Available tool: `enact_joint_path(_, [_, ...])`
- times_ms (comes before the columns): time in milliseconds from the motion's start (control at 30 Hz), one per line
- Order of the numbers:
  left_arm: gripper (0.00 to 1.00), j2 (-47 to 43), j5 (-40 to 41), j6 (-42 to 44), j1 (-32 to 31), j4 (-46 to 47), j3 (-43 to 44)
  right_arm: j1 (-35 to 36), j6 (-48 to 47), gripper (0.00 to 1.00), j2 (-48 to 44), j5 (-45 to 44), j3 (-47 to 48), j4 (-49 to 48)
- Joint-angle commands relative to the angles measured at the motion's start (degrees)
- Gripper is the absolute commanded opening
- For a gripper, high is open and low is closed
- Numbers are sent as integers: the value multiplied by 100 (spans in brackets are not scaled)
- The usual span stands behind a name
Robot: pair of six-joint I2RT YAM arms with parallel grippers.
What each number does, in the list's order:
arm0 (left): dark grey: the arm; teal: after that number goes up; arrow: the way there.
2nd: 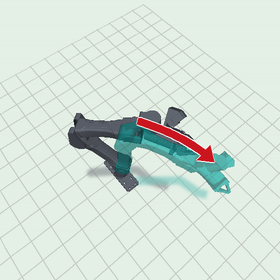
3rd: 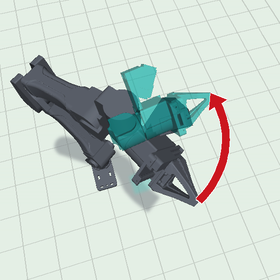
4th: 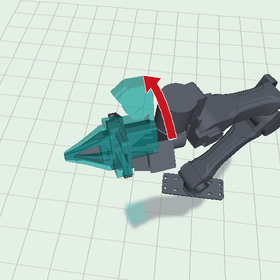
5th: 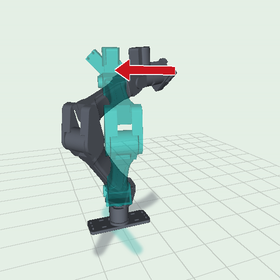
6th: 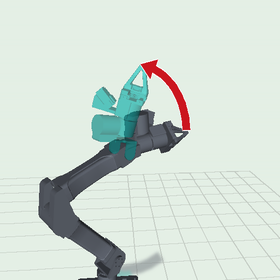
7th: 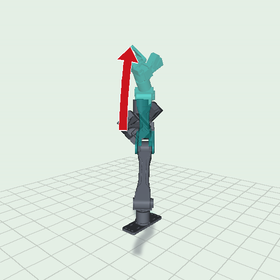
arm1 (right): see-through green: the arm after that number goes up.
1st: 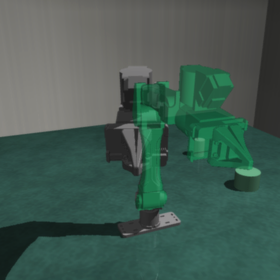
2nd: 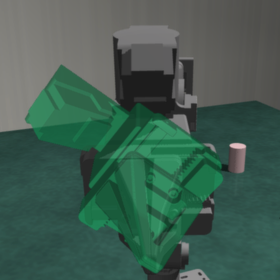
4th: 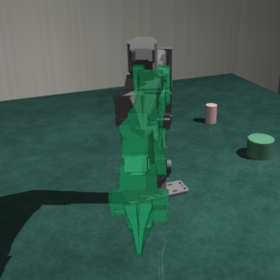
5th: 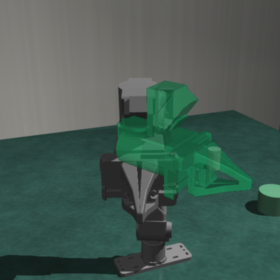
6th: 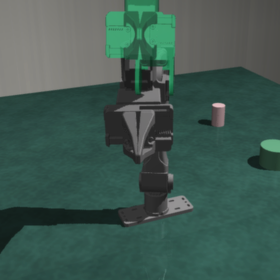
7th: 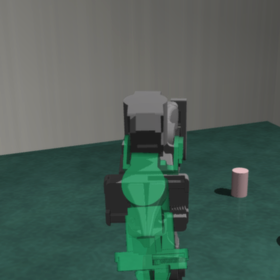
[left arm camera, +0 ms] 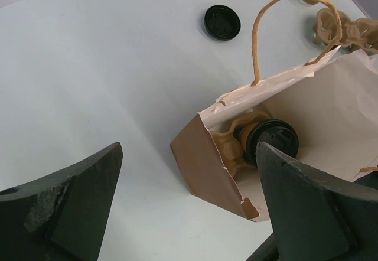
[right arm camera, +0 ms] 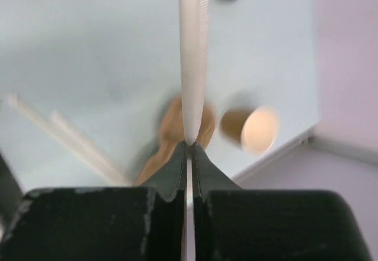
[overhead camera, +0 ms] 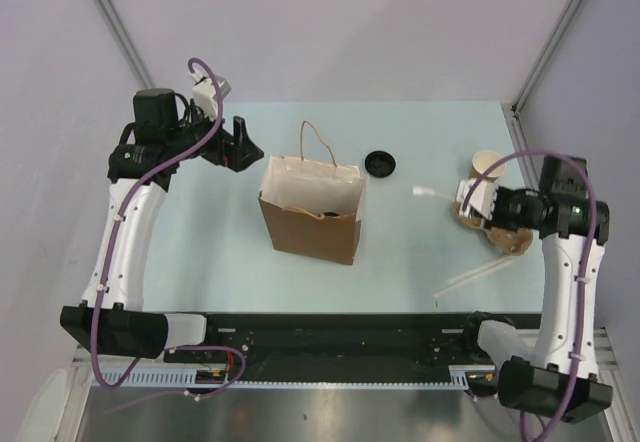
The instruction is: Pack the takeout coffee
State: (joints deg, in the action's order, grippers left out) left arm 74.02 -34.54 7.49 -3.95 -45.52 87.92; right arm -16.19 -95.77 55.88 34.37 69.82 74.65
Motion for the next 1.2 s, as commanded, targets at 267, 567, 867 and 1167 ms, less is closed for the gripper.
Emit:
enact_joint_path(267, [99,-353,194,-221,69,315,-257,3566,7526,0,1188,1327,2844,-3666])
enact_joint_path(567, [99,-1405,-2539,-1948,561,2991,-1442,4633,9934,0,1768,1010,2150,-6567])
enact_joint_path(867, [91,-1549,-2031,-2042,-589,4596,-690,5318,10535,0,2164,976,1763,-7404])
enact_joint_path(1167, [78,-715,-1556,-2243,-1450,4350,41,5538,10412,0,2085,896,1509,-7334])
